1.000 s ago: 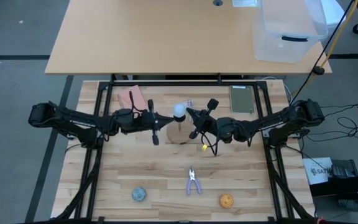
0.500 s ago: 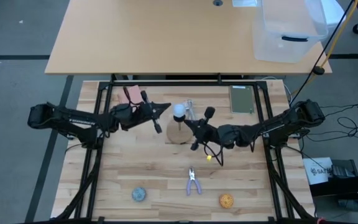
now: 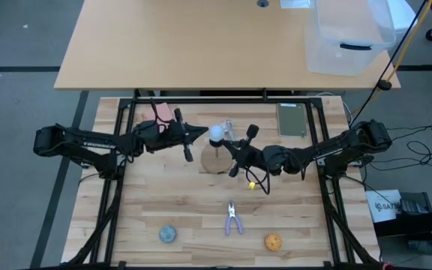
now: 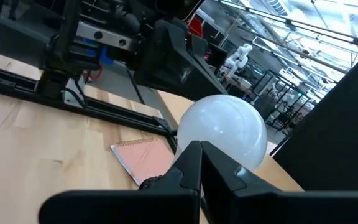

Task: Screw lightbulb
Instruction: Remove the lightbulb from the lamp

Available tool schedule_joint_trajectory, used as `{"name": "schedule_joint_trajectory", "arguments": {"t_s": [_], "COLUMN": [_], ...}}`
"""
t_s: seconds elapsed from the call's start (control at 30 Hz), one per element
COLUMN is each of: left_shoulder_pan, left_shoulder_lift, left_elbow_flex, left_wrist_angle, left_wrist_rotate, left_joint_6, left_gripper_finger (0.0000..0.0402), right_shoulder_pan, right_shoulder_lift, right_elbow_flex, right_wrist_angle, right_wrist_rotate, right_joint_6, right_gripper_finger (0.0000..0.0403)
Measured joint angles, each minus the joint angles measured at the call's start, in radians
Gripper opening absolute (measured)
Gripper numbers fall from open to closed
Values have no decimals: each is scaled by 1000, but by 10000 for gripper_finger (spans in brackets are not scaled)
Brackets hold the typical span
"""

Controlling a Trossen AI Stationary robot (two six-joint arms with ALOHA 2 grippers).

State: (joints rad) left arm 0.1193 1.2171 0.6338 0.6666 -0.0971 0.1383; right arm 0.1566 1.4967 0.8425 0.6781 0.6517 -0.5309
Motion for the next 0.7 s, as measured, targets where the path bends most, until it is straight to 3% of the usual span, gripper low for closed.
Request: {"name": "schedule_joint_trajectory", "arguments": {"t_s": [0.47,0.7], "left_shoulder_pan": [-33,-70], "left_shoulder_lift": [-2,2], "left_elbow_flex": [0,-2], "left_wrist_angle": [-42,-60], "left_wrist_rotate": [15,139], "left_joint_6": [-20,-8], "left_gripper_finger": [0,0], "right_shoulder_pan": [-26,-65], "right_shoulder_lift": [0,0], "right_elbow_flex": [0,0], "right_wrist_angle": [1,2], "right_wrist_rotate": [88,75], "right_joint_6": [-5,-5], "right_gripper_finger": [0,0]}}
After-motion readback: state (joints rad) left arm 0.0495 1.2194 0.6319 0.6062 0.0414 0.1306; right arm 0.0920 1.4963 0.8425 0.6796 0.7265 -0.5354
